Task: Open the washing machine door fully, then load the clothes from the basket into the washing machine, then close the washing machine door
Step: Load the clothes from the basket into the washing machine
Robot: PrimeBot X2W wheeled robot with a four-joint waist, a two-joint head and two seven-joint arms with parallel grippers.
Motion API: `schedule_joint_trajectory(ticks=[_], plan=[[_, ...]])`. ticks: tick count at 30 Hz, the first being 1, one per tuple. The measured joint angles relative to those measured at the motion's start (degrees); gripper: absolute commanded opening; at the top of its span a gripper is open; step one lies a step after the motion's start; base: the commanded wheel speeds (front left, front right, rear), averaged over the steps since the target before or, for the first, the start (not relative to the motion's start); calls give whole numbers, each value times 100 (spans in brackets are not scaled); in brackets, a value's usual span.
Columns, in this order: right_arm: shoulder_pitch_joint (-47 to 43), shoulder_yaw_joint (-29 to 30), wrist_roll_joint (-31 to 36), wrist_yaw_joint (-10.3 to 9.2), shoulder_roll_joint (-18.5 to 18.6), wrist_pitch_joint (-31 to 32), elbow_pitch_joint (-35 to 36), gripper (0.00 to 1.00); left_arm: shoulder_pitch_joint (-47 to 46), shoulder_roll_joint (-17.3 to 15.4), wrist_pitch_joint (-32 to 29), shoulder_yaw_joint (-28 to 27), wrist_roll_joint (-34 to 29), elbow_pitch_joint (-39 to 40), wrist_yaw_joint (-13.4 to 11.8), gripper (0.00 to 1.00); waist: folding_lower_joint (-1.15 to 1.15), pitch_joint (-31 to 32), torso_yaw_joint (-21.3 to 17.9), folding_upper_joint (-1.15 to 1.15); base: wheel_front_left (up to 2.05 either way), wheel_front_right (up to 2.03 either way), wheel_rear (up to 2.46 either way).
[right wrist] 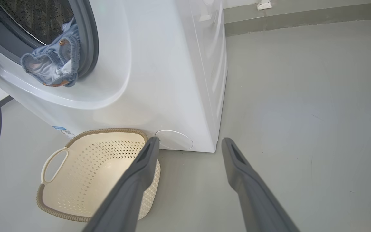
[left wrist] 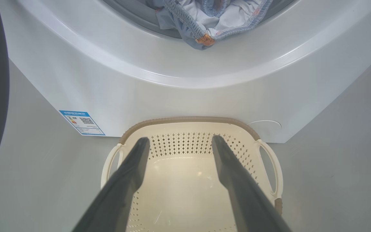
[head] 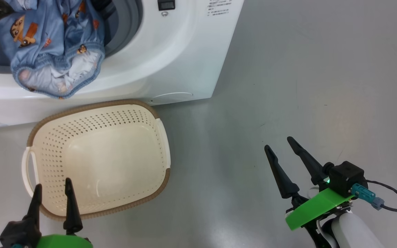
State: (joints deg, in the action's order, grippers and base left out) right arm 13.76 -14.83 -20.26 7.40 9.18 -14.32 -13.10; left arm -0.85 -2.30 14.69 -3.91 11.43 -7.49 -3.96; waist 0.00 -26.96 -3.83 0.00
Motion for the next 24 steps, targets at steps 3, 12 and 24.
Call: schedule_joint_trajectory(ticks=[3, 12, 24], plan=[[0, 3, 0, 0, 0, 0, -1, 100, -5, 0, 0, 51, 1, 5, -18, 100, 0, -4, 4, 0, 0, 0, 0], [5, -25, 0, 0, -12, 0, -9, 100, -546, -16, 0, 2, -22, 35, 21, 100, 0, -30, -10, 0, 0, 0, 0], [12, -85, 0, 0, -70, 0, -43, 100, -1931, -426, -2, 11, -330, -171, 223, 100, 0, -45, -163, 0, 0, 0, 0]])
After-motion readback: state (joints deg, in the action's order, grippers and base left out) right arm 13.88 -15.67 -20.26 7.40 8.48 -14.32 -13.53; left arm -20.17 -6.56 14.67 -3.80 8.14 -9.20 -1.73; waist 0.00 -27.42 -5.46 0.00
